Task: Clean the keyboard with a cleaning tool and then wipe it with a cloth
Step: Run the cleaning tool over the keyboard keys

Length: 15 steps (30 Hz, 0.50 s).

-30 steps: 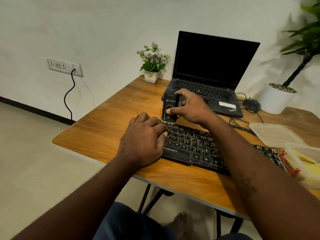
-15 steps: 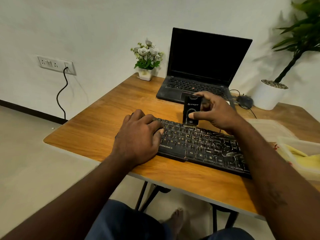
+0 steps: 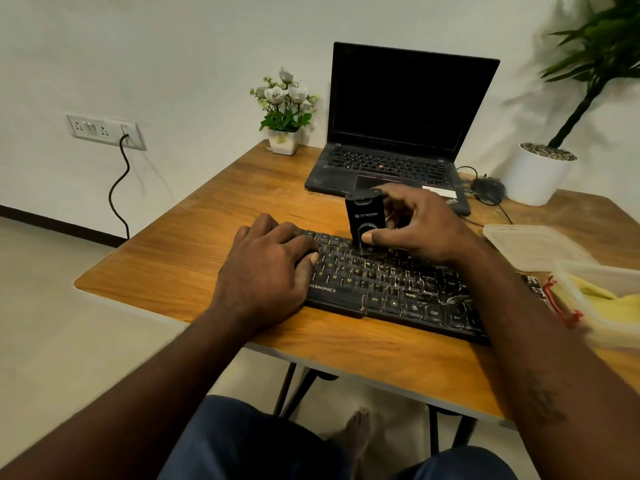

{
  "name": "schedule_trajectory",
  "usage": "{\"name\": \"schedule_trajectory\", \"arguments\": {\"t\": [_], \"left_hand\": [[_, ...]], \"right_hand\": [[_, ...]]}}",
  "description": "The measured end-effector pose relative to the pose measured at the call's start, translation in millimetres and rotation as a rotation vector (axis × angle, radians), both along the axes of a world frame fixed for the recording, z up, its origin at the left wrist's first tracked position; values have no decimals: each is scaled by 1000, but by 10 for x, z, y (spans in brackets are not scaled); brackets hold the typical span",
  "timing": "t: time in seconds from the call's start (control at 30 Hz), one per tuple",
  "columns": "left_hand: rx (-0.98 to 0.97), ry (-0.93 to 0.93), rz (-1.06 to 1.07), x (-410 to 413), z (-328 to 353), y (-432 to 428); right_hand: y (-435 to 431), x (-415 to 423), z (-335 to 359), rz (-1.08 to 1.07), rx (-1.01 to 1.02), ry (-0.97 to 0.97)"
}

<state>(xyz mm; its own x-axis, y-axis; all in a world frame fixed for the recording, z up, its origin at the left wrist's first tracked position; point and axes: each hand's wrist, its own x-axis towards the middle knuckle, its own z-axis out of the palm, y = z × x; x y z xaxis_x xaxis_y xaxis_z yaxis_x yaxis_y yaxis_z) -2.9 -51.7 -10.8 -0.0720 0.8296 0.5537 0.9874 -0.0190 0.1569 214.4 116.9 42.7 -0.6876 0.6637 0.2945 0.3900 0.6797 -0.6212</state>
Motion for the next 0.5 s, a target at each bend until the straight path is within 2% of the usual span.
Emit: {"name": "schedule_trajectory", "arguments": {"t": [0.13,0.27,0.4,0.5], "left_hand": [[-5,5,6,3,10,-4],[-4,9,8,6,4,-3],[2,4,8,9,11,-1],[-6,4,11,8,10,-3]], "right_hand": [[7,-10,3,-83,107,4],[-104,-52,-41,86,-19,33],[-92,-118,-52,6,56,66],[-116,-106,-38,88,-15,54]]}}
